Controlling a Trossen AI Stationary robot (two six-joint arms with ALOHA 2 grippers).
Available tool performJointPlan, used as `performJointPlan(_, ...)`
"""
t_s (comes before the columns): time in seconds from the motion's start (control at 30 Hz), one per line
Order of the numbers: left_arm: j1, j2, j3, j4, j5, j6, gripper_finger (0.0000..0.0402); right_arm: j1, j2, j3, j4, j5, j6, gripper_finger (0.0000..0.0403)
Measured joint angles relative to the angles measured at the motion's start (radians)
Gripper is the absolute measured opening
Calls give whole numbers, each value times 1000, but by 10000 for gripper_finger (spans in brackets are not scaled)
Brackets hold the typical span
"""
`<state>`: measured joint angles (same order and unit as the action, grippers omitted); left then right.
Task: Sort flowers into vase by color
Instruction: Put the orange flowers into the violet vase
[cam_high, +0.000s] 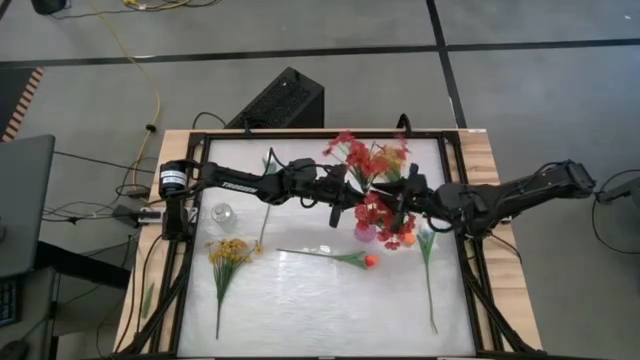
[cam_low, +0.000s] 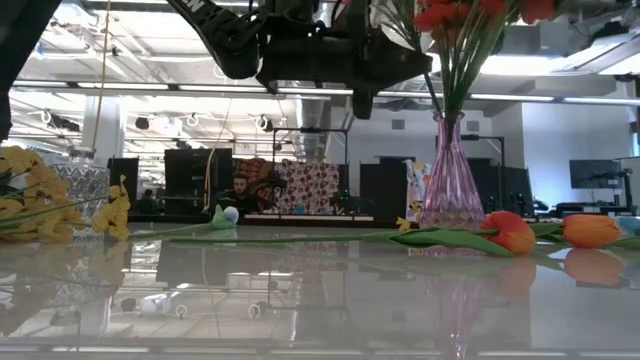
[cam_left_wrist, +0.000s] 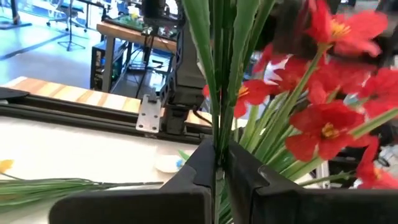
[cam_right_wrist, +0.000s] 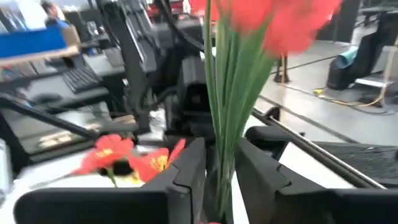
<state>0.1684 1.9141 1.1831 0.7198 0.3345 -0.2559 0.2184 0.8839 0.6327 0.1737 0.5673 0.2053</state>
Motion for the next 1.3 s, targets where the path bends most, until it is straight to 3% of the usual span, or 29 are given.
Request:
performJointPlan(0.17, -1, 0, 0, -39, 0, 78, 1, 0, -78, 0, -18, -73, 40, 151)
performJointPlan(0.33, -14, 0, 0, -92, -2, 140, 0, 18, -145, 31, -16, -77, 27, 172)
performJointPlan(0.77, -48, 0, -1, -169, -45, 254, 3, 64, -225, 120, -25, -95, 22, 173)
performJointPlan(0.9, -48, 0, -1, -177, -47, 269, 30, 65, -223, 120, -57, -95, 22, 173)
performJointPlan(1.3, -47, -31, -1, -353, -44, 370, 164, 76, -219, 120, -94, -95, 22, 172)
